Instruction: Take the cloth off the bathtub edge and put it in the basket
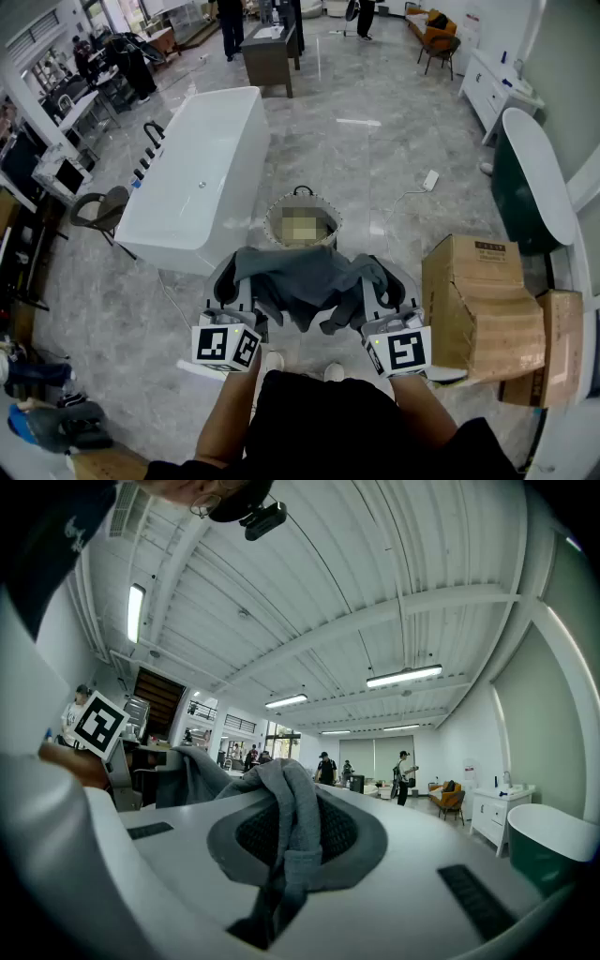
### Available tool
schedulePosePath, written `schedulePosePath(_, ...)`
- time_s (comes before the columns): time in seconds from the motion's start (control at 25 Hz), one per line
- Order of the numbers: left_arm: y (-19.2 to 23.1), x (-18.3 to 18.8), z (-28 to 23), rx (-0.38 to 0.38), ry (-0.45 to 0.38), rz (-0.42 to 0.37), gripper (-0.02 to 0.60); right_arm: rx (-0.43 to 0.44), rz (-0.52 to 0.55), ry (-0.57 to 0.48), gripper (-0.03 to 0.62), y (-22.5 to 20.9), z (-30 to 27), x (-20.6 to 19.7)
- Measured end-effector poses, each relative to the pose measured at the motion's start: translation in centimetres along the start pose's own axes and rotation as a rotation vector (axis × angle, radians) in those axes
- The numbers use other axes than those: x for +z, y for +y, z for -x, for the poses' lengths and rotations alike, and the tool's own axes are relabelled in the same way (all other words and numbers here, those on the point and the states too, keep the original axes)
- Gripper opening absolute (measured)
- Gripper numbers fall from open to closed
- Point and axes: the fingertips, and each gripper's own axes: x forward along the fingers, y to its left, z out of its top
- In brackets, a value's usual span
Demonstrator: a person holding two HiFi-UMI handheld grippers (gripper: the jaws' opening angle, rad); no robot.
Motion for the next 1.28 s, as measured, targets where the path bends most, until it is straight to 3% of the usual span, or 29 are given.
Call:
schedulePosePath(0.4,0.0,1.0,-1.6,0.012,-0.032,-0.036,0.04,0.147,-0.039,-0.033,0.046,0.5,-0.6,0.2)
schedulePosePath(0.8,2.9,0.1,-6.9,-0.056,-0.048,0.04,0.04,0.128,-0.008,-0.023,0.046,0.8,-7.6,-0.1)
schedulePosePath(1.0,4.5,0.9,-10.8,-0.118,-0.05,0.173,0.04,0.131,0.0,0.026,0.046,0.8,-11.9,-0.1)
schedulePosePath(1.28,7.9,3.1,-16.6,-0.19,-0.057,0.154,0.04,0.077,0.023,0.046,0.046,0.4,-19.2,1.7)
